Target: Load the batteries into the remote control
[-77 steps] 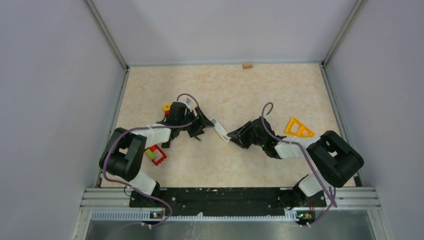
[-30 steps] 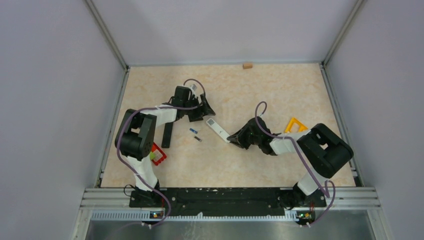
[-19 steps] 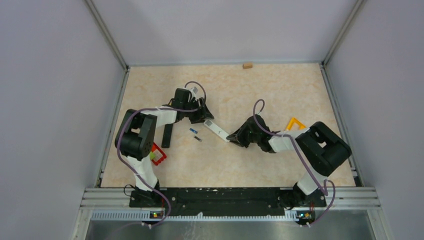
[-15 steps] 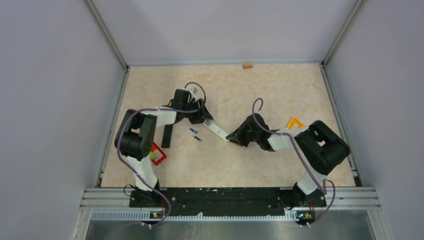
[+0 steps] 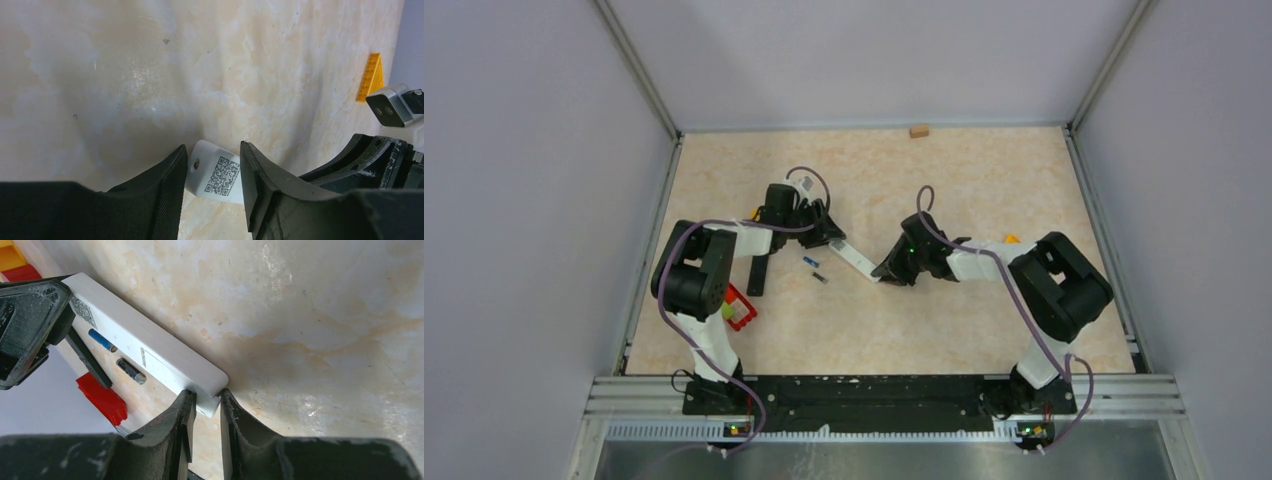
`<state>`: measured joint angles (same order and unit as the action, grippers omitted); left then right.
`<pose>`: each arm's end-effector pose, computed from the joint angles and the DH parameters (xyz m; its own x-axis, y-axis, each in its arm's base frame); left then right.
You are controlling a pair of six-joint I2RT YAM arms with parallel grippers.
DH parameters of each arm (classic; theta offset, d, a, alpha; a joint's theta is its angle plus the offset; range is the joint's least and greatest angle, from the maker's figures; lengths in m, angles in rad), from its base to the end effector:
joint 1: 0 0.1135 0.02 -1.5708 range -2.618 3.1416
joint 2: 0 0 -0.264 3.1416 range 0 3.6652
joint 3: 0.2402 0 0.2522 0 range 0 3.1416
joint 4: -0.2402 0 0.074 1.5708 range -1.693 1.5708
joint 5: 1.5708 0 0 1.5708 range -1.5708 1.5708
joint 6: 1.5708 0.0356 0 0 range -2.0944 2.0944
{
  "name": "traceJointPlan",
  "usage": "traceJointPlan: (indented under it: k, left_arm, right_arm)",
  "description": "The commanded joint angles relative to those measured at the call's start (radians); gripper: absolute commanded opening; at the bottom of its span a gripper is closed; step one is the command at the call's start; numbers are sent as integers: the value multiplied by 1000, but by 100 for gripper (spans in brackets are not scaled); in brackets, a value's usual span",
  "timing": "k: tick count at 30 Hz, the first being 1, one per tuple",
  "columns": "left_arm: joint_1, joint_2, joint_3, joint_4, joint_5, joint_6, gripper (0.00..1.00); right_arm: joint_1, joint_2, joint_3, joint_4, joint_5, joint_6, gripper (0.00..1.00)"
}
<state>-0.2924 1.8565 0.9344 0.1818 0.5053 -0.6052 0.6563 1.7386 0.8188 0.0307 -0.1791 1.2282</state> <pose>0.3473 -0.1225 0.1369 -0.8694 -0.2582 -0.4214 0.1214 0.7150 -0.6885 0.2568 0.2058 0.1306 -0.8560 0.5106 -0.0814 0.3479 0.6852 0.6400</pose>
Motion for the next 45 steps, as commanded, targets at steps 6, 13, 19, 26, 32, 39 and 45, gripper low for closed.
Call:
traceJointPlan:
  k: [6,13,19,26,32,39,45]
  left_arm:
    - [-31,57,-112,-94,15,-22,47]
    - [-32,63,-153,-47,24,-52,46]
    - [-35,63,-178,-23,21,-70,41]
    - [-40,61,-225,32,27,-106,37]
    - [-41,58,-245,61,30,-122,36]
    - [-42,48,-247,55,22,-118,36]
    - [-30,20,-239,31,-8,-121,35]
  right_arm:
    - [95,236,108,28,243,-26,28]
    - [107,287,179,-67,329,-1,28]
    - [109,350,266,-114,337,19,26]
    - [109,407,392,-269,367,75,34]
    - [109,491,493,-349,368,105,42]
    - [110,496,492,-332,393,87,47]
    - [108,414,421,-305,417,63,51]
